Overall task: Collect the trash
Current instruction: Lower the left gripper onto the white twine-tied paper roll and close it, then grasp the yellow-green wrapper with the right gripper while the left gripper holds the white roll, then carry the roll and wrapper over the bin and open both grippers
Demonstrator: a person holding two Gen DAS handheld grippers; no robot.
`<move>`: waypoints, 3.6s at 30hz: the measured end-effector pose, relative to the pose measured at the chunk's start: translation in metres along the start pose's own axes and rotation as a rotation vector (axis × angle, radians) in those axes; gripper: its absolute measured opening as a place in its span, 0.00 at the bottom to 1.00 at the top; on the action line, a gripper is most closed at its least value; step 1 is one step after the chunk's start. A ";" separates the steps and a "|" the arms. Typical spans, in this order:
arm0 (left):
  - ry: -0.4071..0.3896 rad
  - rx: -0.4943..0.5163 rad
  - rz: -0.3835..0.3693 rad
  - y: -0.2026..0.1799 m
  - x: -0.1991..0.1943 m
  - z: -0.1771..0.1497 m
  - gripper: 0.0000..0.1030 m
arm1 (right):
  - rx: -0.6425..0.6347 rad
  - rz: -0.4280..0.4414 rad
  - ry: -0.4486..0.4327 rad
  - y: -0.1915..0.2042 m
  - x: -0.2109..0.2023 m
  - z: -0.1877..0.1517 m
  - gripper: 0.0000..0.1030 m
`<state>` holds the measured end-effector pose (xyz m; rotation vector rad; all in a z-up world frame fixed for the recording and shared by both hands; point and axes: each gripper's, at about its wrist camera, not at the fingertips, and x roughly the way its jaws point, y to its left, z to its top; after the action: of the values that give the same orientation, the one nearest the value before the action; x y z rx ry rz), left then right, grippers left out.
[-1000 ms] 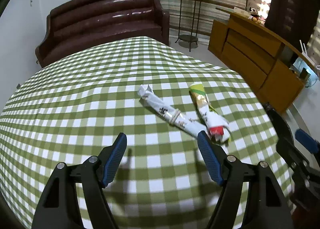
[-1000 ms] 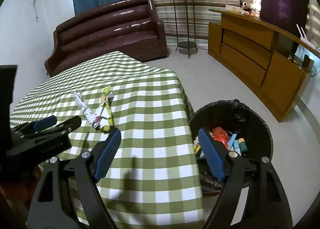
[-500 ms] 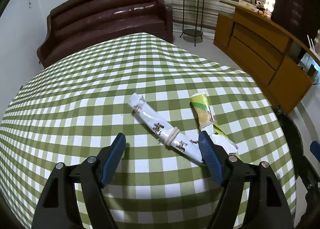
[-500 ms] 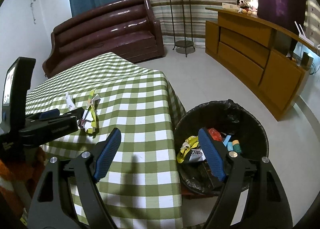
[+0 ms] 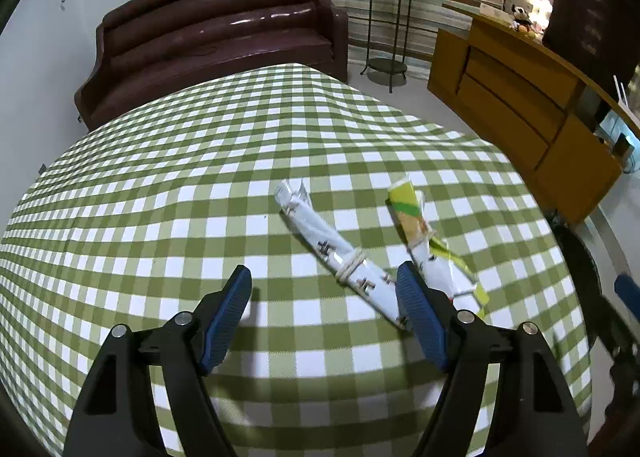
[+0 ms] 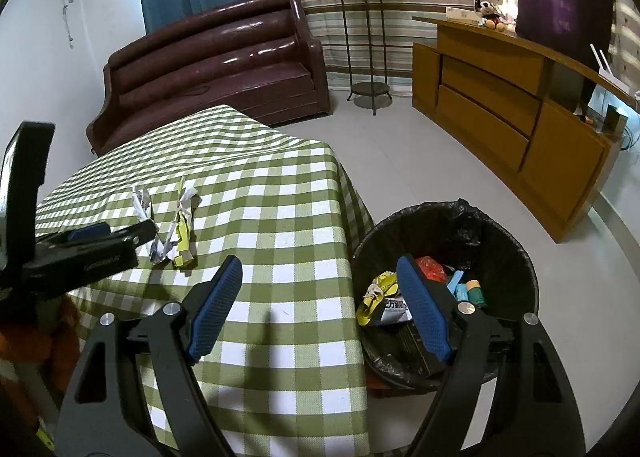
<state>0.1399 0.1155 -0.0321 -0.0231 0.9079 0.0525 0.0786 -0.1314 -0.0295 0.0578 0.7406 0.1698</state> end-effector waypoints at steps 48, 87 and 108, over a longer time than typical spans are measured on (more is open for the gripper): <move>-0.034 0.046 -0.001 0.065 -0.019 -0.028 0.16 | -0.076 0.054 0.028 0.061 0.014 0.013 0.75; -0.041 -0.083 0.105 0.131 -0.024 -0.038 0.16 | -0.226 0.035 0.177 0.136 0.072 0.025 0.19; -0.152 0.012 -0.021 0.050 -0.067 -0.035 0.16 | -0.135 -0.001 -0.010 0.062 -0.023 0.023 0.18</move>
<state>0.0679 0.1618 -0.0006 -0.0173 0.7561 0.0283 0.0686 -0.0739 0.0097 -0.0702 0.7175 0.2182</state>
